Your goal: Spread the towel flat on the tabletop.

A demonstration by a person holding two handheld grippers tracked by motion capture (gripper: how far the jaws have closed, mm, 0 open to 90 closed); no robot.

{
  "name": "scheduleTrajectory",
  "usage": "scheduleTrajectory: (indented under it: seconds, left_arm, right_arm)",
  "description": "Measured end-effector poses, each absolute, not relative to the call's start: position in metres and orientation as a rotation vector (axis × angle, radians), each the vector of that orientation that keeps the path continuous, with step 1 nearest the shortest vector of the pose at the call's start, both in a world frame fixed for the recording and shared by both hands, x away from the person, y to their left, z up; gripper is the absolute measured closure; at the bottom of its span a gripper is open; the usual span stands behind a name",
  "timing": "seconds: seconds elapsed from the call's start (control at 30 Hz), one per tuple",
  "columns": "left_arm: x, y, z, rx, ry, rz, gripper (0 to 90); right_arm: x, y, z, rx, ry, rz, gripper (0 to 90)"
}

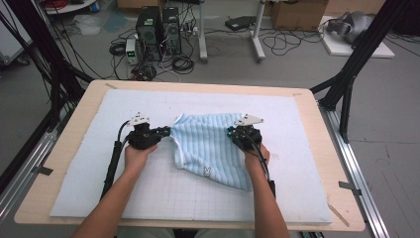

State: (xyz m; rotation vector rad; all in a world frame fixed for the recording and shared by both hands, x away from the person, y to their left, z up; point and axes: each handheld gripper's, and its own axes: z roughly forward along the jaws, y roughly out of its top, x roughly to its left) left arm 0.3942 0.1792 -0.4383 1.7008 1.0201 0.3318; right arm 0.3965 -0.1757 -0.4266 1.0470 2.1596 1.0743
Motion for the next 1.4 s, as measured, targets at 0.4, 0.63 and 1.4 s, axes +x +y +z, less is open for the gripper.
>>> scheduleTrajectory:
  seconds: [0.4, 0.63, 1.4]
  left_arm:
    - [0.389, 0.171, -0.437, 1.688, 1.059, 0.261, 40.2]
    - [0.362, 0.167, -0.426, 1.742, 0.931, 0.225, 40.7]
    - [0.33, 0.122, -0.445, 1.993, 0.813, 0.303, 75.9]
  right_arm:
    - [0.408, -0.188, -0.428, 1.216, 2.019, 0.995, 70.0]
    - [0.384, -0.202, -0.421, 1.228, 2.08, 1.101, 45.5]
    - [0.323, -0.223, -0.425, 1.167, 2.075, 1.232, 40.6]
